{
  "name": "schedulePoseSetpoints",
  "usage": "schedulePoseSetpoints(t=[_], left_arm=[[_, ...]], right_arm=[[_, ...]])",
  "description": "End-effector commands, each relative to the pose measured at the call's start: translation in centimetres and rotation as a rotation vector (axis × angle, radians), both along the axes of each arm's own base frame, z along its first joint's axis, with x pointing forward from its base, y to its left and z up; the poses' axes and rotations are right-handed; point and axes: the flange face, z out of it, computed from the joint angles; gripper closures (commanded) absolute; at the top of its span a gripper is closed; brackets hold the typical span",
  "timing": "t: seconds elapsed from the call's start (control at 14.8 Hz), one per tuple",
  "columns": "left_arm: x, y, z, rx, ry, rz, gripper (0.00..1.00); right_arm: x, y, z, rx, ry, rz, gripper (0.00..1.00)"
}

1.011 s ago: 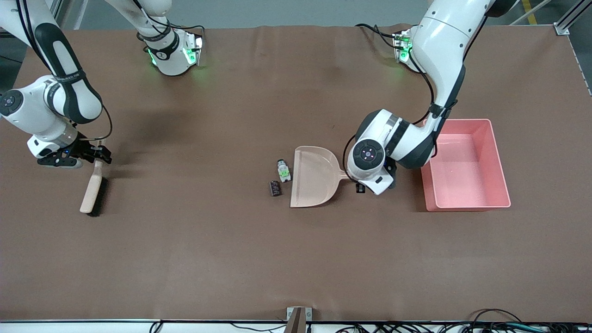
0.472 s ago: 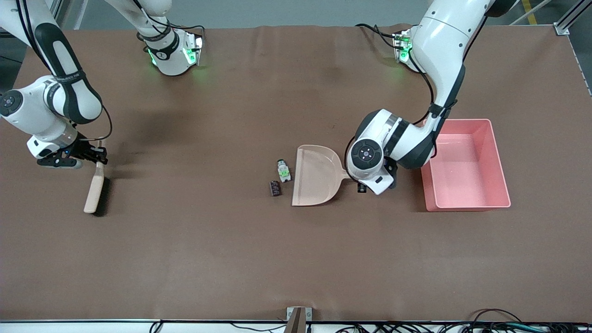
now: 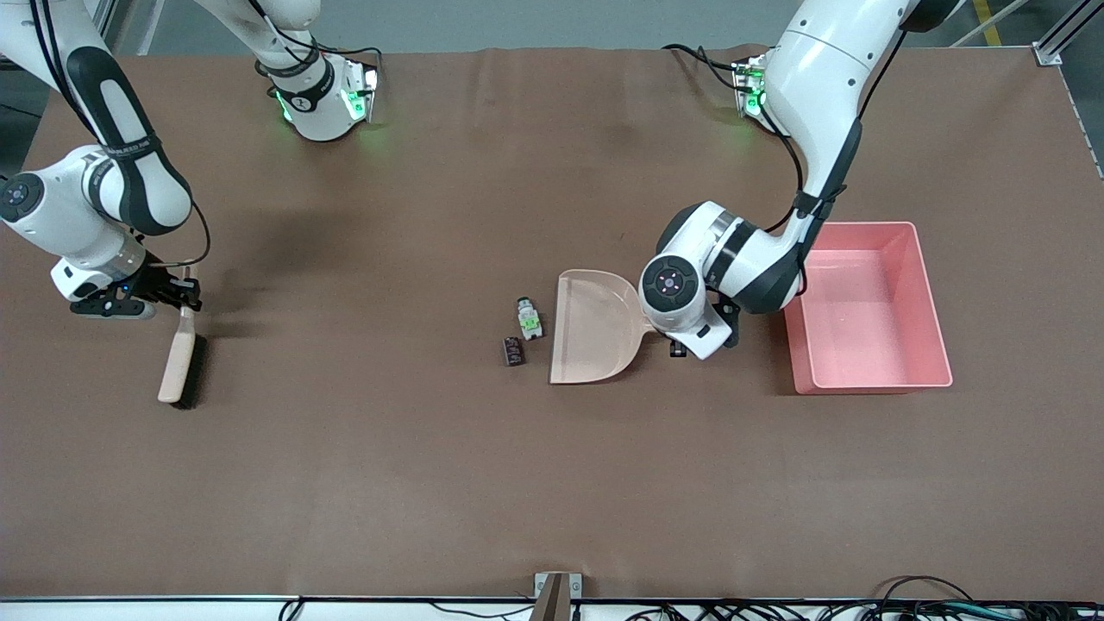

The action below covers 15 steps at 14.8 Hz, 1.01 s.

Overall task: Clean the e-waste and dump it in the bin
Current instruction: 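Lift the brush with the right gripper and carry it toward the dustpan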

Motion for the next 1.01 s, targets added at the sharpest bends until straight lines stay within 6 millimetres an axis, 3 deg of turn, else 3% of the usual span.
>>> schedulePoseSetpoints(t=[0.0, 0.27, 0.47, 0.67, 0.88, 0.94], left_arm=[[0.1, 0.2, -0.2, 0.044, -0.011, 0.017, 0.99], [0.4, 0.1, 0.2, 0.043, -0.016, 0.017, 0.99], [1.2, 0.1, 1.7, 0.072, -0.026, 0.006, 0.99], [1.0, -0.3, 1.8, 0.083, -0.027, -0.009, 0.99], [0.3, -0.8, -0.2, 0.118, -0.001, -0.036, 1.0], [0.5, -1.0, 0.1, 0.112, -0.008, -0.037, 0.99]], right_arm=[[0.9, 1.7, 1.6, 0.032, 0.032, 0.015, 1.0], [0.9, 3.2, 3.4, 0.052, 0.064, 0.042, 1.0], [0.6, 5.6, 3.1, 0.104, 0.111, 0.058, 1.0], [1.4, 11.8, 3.7, 0.188, 0.116, 0.056, 1.0], [1.9, 18.2, 4.7, 0.181, 0.138, 0.004, 1.0], [1.8, 20.5, 4.8, 0.177, 0.145, -0.018, 1.0]])
